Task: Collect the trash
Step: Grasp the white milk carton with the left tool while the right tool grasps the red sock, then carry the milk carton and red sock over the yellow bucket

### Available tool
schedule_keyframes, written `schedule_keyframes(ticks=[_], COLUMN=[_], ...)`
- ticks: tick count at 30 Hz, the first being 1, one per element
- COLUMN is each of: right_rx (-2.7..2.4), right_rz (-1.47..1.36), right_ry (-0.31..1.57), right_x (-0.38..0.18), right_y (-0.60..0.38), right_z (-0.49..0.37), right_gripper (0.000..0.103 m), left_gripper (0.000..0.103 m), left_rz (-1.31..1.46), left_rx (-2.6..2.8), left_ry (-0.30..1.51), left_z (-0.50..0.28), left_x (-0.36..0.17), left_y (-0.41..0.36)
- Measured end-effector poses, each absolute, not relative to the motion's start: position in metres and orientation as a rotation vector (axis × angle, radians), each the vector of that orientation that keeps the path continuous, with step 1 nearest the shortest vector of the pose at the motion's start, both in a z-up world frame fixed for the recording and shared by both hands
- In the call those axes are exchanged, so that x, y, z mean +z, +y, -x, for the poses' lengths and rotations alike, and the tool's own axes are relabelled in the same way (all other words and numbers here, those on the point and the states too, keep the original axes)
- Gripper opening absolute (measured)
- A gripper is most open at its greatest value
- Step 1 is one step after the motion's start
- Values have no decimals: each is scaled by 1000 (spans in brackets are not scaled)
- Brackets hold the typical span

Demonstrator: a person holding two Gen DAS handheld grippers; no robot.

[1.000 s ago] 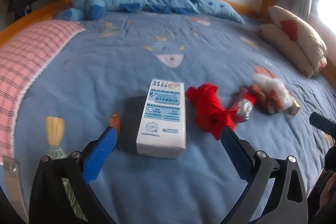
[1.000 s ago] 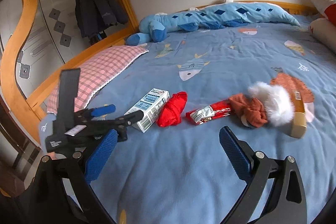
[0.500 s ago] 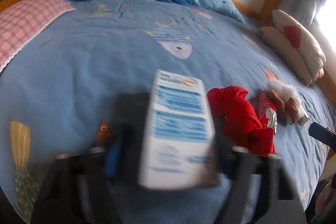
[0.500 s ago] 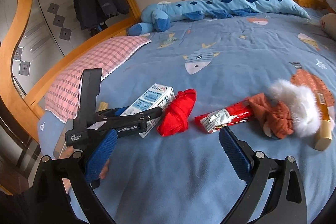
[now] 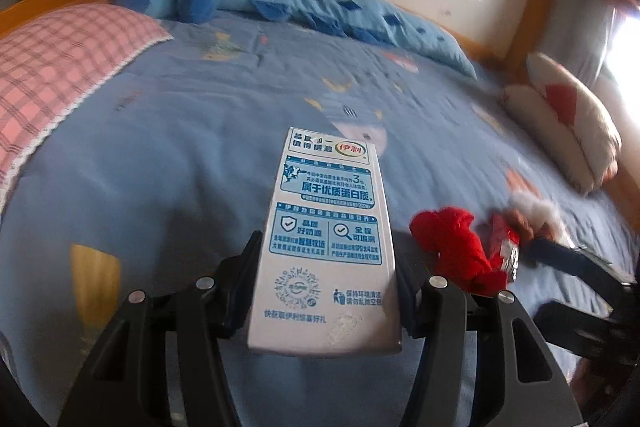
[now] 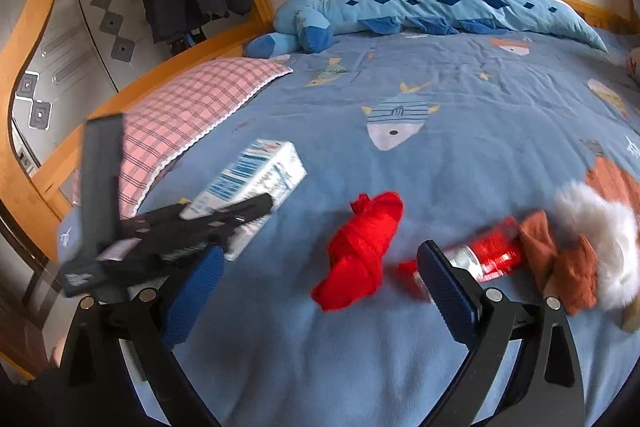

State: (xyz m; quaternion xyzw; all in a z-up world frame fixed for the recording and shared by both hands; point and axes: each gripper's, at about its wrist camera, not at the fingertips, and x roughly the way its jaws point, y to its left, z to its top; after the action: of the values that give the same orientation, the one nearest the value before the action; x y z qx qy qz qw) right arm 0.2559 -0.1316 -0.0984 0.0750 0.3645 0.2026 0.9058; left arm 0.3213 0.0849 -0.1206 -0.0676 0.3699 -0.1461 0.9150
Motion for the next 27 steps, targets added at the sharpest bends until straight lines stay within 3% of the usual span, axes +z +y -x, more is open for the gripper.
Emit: schedule_keyframes(ticks=[7, 13, 15, 16, 27], right_rx=[337, 316, 356, 371, 411], right_rz=[-143, -138, -102, -98, -192], right_ry=[831, 859, 866, 875, 825], right_x=[-128, -142, -143, -145, -129], right_y=[-125, -125, -122, -121, -140], right_z=[-297, -309, -309, -309, -268], right_gripper=[88, 66, 44, 41, 39], left_gripper=[57, 57, 57, 57, 57], left_rz=[173, 191, 189, 192, 176], left_rx=[-281, -306, -310, -314, -377], left_ry=[744, 759, 757, 756, 735], left_z=[-314, -314, -314, -313, -298], left_x=[-115, -117, -117, -117, -109], left_y=[98, 95, 95, 95, 76])
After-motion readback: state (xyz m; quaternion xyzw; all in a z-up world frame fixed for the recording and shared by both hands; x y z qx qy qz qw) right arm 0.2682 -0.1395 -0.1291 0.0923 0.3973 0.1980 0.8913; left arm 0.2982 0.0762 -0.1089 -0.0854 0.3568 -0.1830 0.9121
